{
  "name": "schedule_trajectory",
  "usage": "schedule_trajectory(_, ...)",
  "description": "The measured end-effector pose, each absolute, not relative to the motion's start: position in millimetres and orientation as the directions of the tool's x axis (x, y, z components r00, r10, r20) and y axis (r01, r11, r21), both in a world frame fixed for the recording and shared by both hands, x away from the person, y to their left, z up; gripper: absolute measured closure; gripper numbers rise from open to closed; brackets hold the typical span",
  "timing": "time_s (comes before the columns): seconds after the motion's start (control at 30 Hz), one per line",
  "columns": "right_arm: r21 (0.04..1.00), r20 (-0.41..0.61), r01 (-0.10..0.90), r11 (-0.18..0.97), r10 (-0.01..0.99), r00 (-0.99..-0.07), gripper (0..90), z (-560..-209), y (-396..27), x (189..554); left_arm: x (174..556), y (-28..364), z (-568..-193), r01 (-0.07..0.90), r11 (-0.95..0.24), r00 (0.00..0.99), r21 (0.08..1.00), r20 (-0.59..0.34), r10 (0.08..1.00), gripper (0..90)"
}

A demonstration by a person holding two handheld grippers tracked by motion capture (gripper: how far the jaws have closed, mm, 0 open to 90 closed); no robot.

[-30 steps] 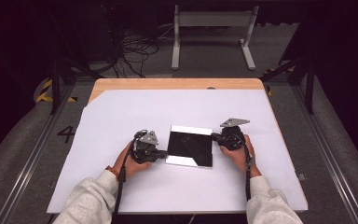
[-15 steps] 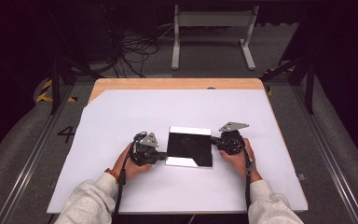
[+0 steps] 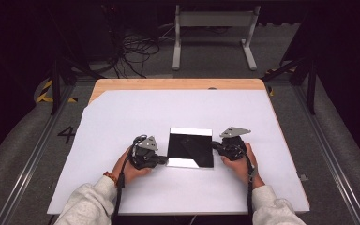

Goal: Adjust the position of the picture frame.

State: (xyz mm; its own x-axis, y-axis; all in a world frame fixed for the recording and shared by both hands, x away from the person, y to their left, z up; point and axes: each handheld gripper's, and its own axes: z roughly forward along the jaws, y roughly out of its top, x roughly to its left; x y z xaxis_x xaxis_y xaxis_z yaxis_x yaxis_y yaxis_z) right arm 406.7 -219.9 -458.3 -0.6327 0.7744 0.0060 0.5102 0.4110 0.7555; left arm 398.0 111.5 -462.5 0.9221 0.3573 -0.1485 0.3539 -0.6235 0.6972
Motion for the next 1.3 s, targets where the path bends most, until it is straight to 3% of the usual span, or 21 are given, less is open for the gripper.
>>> schedule_trajectory(0.97, 0.75, -0.001, 0.506, 0.426, 0.765, -0.644, 90.0, -458, -215, 406, 390, 114, -463, 0.339, -0.629, 0.927, 0.7, -0.136, 0.349, 89.7)
schedule_trajectory(1.3, 0.755, -0.033, 0.481, 0.446, 0.758, -0.652, 90.0, -459, -214, 405, 385, 112, -462, 0.313, -0.635, 0.926, 0.706, -0.077, 0.37, 88.3)
